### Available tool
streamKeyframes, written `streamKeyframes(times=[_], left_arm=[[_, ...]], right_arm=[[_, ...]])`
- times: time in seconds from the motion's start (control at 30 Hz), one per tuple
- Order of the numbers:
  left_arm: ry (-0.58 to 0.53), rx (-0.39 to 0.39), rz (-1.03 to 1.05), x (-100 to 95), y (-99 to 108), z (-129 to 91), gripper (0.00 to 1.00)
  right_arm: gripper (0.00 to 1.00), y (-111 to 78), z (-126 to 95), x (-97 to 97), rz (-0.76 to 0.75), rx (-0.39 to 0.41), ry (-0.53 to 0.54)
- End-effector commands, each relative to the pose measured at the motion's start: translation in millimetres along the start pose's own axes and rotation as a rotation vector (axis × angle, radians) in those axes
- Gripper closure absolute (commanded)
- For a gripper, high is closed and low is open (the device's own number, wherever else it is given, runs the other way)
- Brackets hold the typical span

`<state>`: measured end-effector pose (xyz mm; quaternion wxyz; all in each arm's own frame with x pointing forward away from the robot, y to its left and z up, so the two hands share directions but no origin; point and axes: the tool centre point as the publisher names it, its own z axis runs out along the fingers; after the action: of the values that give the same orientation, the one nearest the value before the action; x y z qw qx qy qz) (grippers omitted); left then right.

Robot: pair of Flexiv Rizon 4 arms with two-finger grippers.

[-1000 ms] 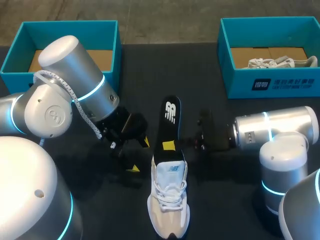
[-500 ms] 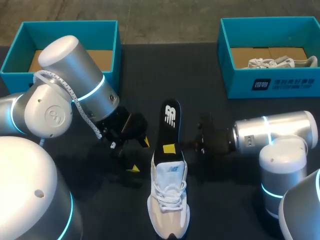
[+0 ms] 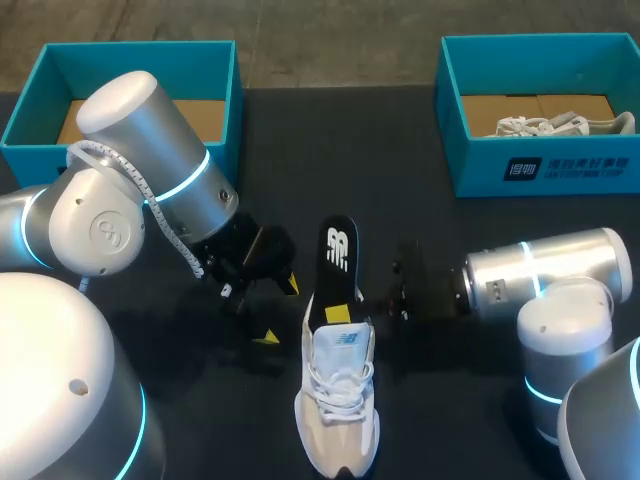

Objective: Take the shoe out of the shoebox, open the shoe tongue, remove and reinsert the insole, then place the shoe into the shoebox

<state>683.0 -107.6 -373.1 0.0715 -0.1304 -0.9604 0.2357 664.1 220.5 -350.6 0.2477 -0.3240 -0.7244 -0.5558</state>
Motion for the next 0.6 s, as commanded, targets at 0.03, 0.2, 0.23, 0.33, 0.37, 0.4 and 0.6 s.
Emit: streamKeyframes(times=[0.03,0.2,0.23,0.33,0.37,0.4,0.6], left_arm=[[-0.004,-0.001,0.000,1.8,0.3,0.3,0.00],[-0.004,-0.001,0.000,1.8,0.3,0.3,0.00],[-0.004,-0.001,0.000,1.8,0.3,0.3,0.00],[-0.004,-0.001,0.000,1.8,0.3,0.3,0.00],[-0.004,-0.001,0.000,1.8,0.3,0.3,0.00],[-0.004,-0.001,0.000,1.8,0.3,0.3,0.00],[-0.004,-0.001,0.000,1.8,0.3,0.3,0.00]], right_arm=[[1.00,-8.2,3.0,3.5,0.006,0.005,-0.007],[1.00,-11.2,3.6,5.5,0.010,0.007,-0.011],[1.00,-11.3,3.6,5.6,0.010,0.006,-0.011],[1.00,-10.1,4.0,6.7,0.004,0.002,-0.009],[0.91,-8.9,4.3,7.2,-0.003,-0.001,-0.009],[0.81,-8.3,4.4,7.3,-0.004,-0.001,-0.009],[0.69,0.4,4.5,8.0,-0.027,-0.010,-0.014]])
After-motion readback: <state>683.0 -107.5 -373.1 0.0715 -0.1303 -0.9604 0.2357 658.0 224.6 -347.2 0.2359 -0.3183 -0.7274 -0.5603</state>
